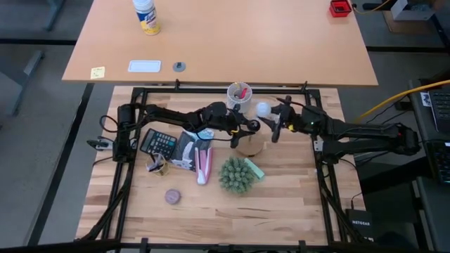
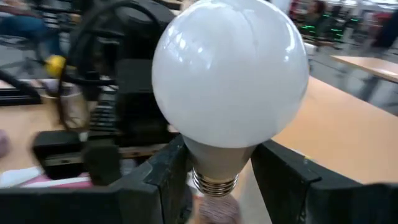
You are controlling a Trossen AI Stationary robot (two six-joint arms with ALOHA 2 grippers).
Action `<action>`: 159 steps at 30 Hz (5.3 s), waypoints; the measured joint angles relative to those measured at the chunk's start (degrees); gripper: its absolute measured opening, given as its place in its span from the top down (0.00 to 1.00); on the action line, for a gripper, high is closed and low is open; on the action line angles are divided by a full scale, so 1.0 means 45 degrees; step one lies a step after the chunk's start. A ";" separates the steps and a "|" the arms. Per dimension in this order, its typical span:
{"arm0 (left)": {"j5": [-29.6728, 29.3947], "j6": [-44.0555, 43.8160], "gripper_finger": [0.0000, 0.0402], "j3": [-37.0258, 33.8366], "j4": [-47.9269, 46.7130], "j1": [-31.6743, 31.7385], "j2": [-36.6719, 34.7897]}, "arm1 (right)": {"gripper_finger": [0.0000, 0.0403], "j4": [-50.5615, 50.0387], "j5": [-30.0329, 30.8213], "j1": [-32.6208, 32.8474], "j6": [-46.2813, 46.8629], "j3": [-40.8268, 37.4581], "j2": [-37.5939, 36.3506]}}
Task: Screw lightbulb
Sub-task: Remove the lightbulb from the lamp, then return to Home Position
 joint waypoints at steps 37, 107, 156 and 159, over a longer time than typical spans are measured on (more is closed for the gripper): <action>-0.0088 0.0024 0.58 -0.0019 -0.0089 0.0010 0.0017 | 0.57 -0.7712 -0.0440 0.0005 0.4741 -0.0531 0.1603; -0.0108 -0.1392 0.58 0.0003 -0.6350 0.0278 -0.2815 | 0.29 -1.3348 -0.0467 0.0005 0.4307 0.3754 0.5144; -0.4439 0.0425 0.98 -0.2800 -1.6472 0.1089 -1.3310 | 0.91 -1.4760 0.1175 0.0005 0.0647 0.7637 -0.3918; -0.4055 0.0507 0.98 -0.4364 -1.4376 0.1093 -1.3321 | 0.91 -1.3208 0.0471 0.0005 0.1064 0.5603 -0.5482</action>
